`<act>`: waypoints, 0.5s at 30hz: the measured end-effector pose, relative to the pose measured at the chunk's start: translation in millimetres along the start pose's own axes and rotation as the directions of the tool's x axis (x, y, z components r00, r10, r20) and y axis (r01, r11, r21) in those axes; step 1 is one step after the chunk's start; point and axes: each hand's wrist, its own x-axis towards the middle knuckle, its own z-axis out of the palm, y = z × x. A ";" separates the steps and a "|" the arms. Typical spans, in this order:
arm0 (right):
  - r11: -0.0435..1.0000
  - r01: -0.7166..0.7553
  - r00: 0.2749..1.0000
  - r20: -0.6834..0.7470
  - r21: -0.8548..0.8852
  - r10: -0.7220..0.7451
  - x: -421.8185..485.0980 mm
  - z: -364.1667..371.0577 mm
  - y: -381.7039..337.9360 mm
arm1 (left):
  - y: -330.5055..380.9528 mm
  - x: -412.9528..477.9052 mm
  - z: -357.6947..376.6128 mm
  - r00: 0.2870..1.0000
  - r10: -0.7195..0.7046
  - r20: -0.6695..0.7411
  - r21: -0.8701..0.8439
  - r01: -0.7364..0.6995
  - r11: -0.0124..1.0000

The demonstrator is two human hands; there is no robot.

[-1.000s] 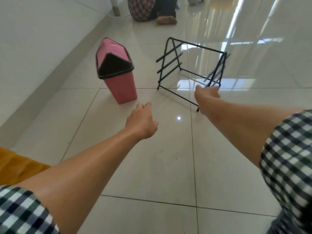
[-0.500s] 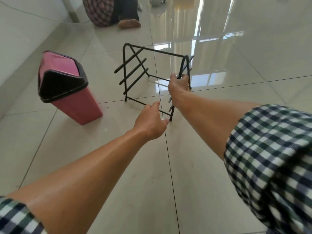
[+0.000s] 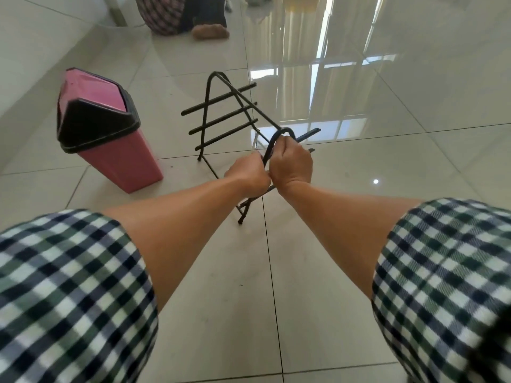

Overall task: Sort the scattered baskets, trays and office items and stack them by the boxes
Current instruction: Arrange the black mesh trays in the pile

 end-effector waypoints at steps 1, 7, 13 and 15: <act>1.000 0.012 1.000 -0.020 -0.025 -0.012 -2.2 -8.2 -0.8 | -0.6 -1.8 1.6 1.000 -0.004 -0.012 0.017 0.004 1.000; 0.998 0.033 0.991 -0.127 -0.054 -0.040 -2.7 -61.1 -21.7 | -26.0 -38.2 14.8 0.992 -0.034 -0.121 0.185 0.056 0.981; 0.989 -0.130 0.860 0.490 -0.064 0.145 -46.5 -88.0 -73.5 | -58.7 -113.8 26.6 0.984 0.100 -0.145 0.276 -0.057 0.960; 0.987 -0.054 0.796 0.590 -0.151 0.134 -75.9 -93.0 -90.3 | -68.8 -144.0 26.9 0.989 0.115 -0.093 0.290 -0.084 0.953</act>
